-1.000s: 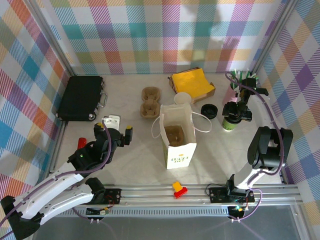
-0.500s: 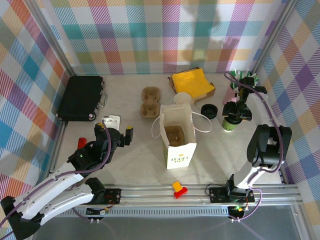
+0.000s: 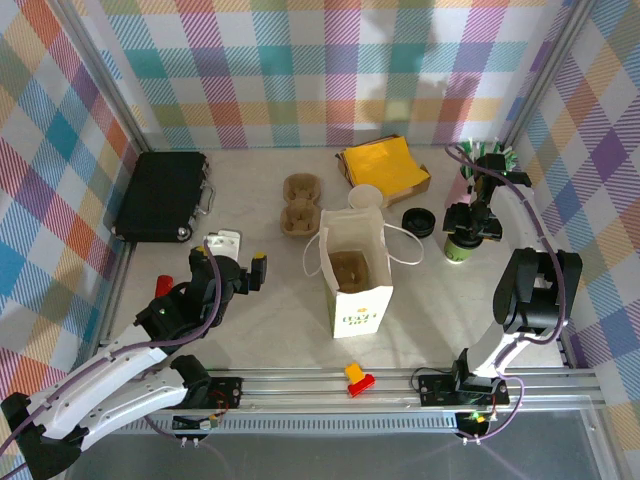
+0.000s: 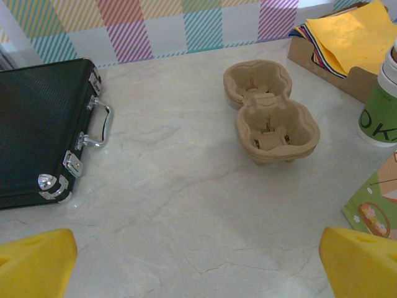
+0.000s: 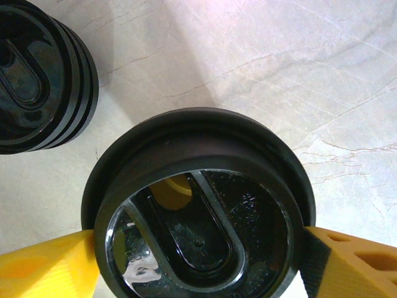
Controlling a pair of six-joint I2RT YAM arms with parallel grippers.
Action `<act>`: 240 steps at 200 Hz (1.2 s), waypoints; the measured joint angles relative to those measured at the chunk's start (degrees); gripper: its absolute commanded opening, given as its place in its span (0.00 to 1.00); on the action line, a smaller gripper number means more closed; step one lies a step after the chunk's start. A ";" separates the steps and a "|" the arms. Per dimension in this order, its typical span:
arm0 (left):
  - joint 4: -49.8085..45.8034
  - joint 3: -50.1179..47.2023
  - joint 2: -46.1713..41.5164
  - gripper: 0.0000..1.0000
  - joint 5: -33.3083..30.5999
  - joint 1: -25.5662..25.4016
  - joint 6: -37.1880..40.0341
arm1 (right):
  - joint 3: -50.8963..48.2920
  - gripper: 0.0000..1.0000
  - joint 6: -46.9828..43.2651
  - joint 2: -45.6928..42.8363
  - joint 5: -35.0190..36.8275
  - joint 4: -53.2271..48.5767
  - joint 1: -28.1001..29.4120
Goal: Pack the takeout coffee
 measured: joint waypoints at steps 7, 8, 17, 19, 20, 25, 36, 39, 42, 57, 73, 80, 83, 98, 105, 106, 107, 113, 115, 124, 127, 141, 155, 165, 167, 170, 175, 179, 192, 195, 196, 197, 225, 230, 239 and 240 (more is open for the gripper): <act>-0.07 0.00 -0.15 1.00 0.11 -0.02 -0.11 | 0.00 0.83 0.04 0.02 0.00 0.00 0.00; -0.09 0.00 -0.15 1.00 0.13 0.00 -0.13 | 0.00 0.83 0.07 0.02 0.00 0.00 0.00; -0.13 0.00 -0.35 1.00 0.26 0.00 -0.28 | 0.00 0.83 0.20 0.02 0.00 0.00 0.02; -0.11 0.00 -0.35 1.00 0.28 0.00 -0.35 | 0.00 0.83 0.22 0.02 0.00 0.00 0.02; -0.13 0.00 -0.37 1.00 0.31 0.00 -0.37 | 0.00 0.83 0.22 0.02 0.00 0.00 0.02; -0.13 0.00 -0.46 1.00 0.37 0.00 -0.42 | 0.00 0.82 0.35 0.02 0.00 0.00 0.04; -0.15 0.00 -0.46 1.00 0.39 0.00 -0.61 | 0.00 0.81 0.63 0.02 0.04 0.02 0.13; -0.15 0.00 -0.46 1.00 0.39 0.00 -0.61 | 0.00 0.81 0.63 0.02 0.09 0.02 0.17; -0.17 0.00 -0.46 1.00 0.42 0.00 -0.66 | 0.00 0.81 0.81 0.02 0.15 0.02 0.24; -0.31 0.00 -0.52 1.00 0.42 0.00 -0.66 | 0.00 0.79 1.07 0.07 0.26 0.00 0.39; -0.33 0.00 -0.72 1.00 0.42 0.00 -0.66 | 0.00 0.76 1.07 0.13 0.44 0.04 0.57; -0.39 0.00 -0.87 1.00 0.39 0.00 -0.66 | 0.00 0.76 1.09 0.13 0.44 0.04 0.63; -0.39 0.00 -0.96 1.00 0.39 0.00 -0.66 | 0.00 0.76 1.11 0.13 0.48 0.04 0.66; -0.72 0.00 -1.40 0.99 0.42 0.00 -0.68 | 0.00 0.75 1.11 0.13 0.46 0.02 0.76; -0.85 0.00 -1.57 1.00 0.42 0.00 -0.68 | 0.00 0.75 1.16 0.13 0.48 0.00 0.81; -0.94 0.00 -1.60 0.99 0.42 0.00 -0.68 | 0.00 0.75 1.18 0.13 0.48 0.00 0.81; -0.96 0.00 -1.62 0.99 0.42 0.00 -0.70 | 0.00 0.75 1.20 0.13 0.48 -0.02 0.83; -1.22 0.00 -1.75 0.99 0.39 0.00 -0.74 | 0.00 0.75 1.25 0.13 0.50 -0.02 0.90; -1.38 0.00 -1.77 0.99 0.42 0.00 -0.79 | 0.00 0.74 1.25 0.13 0.55 -0.02 0.92; -1.79 0.00 -1.95 0.99 0.39 0.00 -0.85 | 0.00 0.74 1.27 0.13 0.61 -0.09 1.07; -1.88 0.00 -1.97 0.99 0.42 0.00 -0.85 | 0.00 0.74 1.27 0.13 0.61 -0.13 1.16; -2.12 0.00 -2.05 0.99 0.44 0.00 -0.87 | 0.13 0.73 1.29 0.13 0.61 -0.39 1.53; -2.27 0.02 -2.19 0.99 0.83 0.00 -0.96 | 0.35 0.72 1.40 0.13 0.55 -1.07 2.14; -2.62 0.07 -2.29 0.99 1.14 0.00 -1.11 | 0.57 0.72 1.49 0.11 0.42 -1.86 2.71; -2.75 0.11 -2.32 0.99 1.22 0.00 -1.11 | 0.63 0.72 1.49 0.11 0.42 -2.08 2.86; -2.95 0.17 -2.34 0.99 1.36 0.00 -1.18 | 0.70 0.72 1.51 0.11 0.39 -2.38 3.06; -3.15 0.28 -2.36 0.99 1.46 0.00 -1.33 | 0.85 0.72 1.51 0.09 0.39 -2.97 3.48; -3.32 0.42 -2.34 0.99 1.51 0.00 -1.55 | 1.01 0.72 1.53 0.07 0.37 -3.54 3.80; -3.74 0.98 -2.34 0.99 1.95 0.00 -2.23 | 1.70 0.72 1.70 -0.22 0.39 -5.51 4.81; -3.80 1.14 -2.34 0.99 1.99 0.00 -2.40 | 1.95 0.72 1.70 -0.37 0.42 -5.97 5.07; -3.82 1.18 -2.34 0.99 2.01 0.00 -2.40 | 1.99 0.72 1.70 -0.39 0.42 -6.08 5.14; -3.89 1.27 -2.34 0.99 2.12 0.00 -2.47 | 2.10 0.72 1.73 -0.46 0.42 -6.25 5.25; -4.94 3.34 -2.25 0.97 4.02 0.00 -3.89 | 5.40 0.72 2.36 -3.41 0.66 -10.54 7.93; -5.16 3.78 -2.12 0.97 4.39 0.00 -4.07 | 6.32 0.72 2.58 -4.11 0.76 -11.41 8.55; -5.62 4.68 -1.79 0.97 4.96 0.00 -4.39 | 8.02 0.72 2.78 -5.38 1.05 -12.70 9.70; -5.68 4.76 -1.77 0.97 4.98 0.00 -4.46 | 8.28 0.72 2.78 -5.60 1.07 -12.90 9.88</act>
